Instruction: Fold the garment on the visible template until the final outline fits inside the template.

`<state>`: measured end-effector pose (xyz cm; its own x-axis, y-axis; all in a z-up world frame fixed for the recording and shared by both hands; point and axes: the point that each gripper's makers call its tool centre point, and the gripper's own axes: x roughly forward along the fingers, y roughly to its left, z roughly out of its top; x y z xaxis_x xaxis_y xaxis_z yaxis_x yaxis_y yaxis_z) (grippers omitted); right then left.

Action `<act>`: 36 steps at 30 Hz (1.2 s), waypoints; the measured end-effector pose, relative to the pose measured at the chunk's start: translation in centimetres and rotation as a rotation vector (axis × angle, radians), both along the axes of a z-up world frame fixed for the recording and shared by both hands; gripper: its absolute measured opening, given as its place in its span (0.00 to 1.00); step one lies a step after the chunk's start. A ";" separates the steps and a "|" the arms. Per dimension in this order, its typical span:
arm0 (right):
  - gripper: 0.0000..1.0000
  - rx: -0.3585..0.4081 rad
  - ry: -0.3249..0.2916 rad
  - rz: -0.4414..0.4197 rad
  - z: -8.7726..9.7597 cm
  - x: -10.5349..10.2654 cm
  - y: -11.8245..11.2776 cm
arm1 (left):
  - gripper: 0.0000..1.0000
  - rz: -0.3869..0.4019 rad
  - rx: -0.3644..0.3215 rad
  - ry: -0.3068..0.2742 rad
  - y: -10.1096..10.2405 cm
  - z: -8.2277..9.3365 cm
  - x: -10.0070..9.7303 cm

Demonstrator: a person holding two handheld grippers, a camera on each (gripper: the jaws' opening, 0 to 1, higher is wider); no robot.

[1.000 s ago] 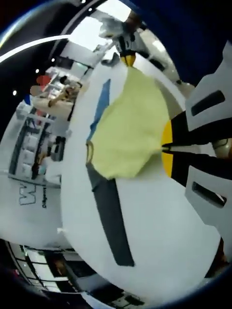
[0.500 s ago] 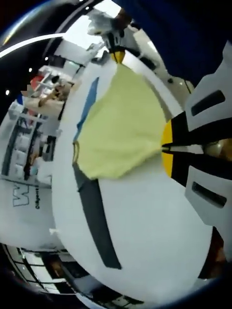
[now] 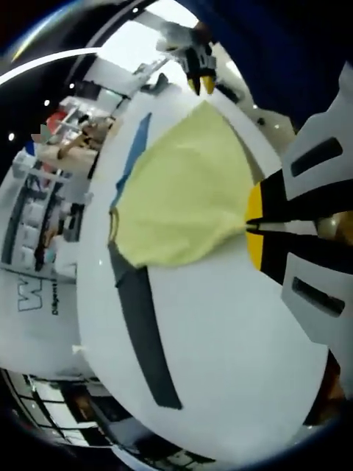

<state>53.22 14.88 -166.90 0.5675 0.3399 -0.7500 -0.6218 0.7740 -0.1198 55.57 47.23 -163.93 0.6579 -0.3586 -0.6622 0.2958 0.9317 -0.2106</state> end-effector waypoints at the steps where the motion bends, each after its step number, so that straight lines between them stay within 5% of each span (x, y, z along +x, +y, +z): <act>1: 0.17 -0.002 -0.004 -0.010 -0.6 0.1 -0.1 | 0.04 0.000 0.000 -0.002 0.0 0.1 0.1; 9: 0.26 -0.034 -0.092 -0.027 -0.6 1.0 1.2 | 0.04 0.010 -0.007 -0.009 0.3 0.5 0.5; 16: 0.32 0.017 -0.213 -0.098 -0.3 3.2 2.1 | 0.04 0.009 -0.005 -0.011 0.6 0.5 0.6; 19: 0.28 0.013 -0.247 -0.145 -0.3 4.0 1.5 | 0.04 0.010 -0.004 -0.010 0.7 0.5 0.6; 25: 0.05 -0.010 -0.272 -0.201 0.2 4.5 -0.3 | 0.04 0.011 -0.007 -0.014 0.7 0.7 0.6; 36: 0.13 -0.117 -0.324 -0.203 2.0 4.3 -3.4 | 0.04 0.007 -0.012 -0.018 0.8 0.7 0.6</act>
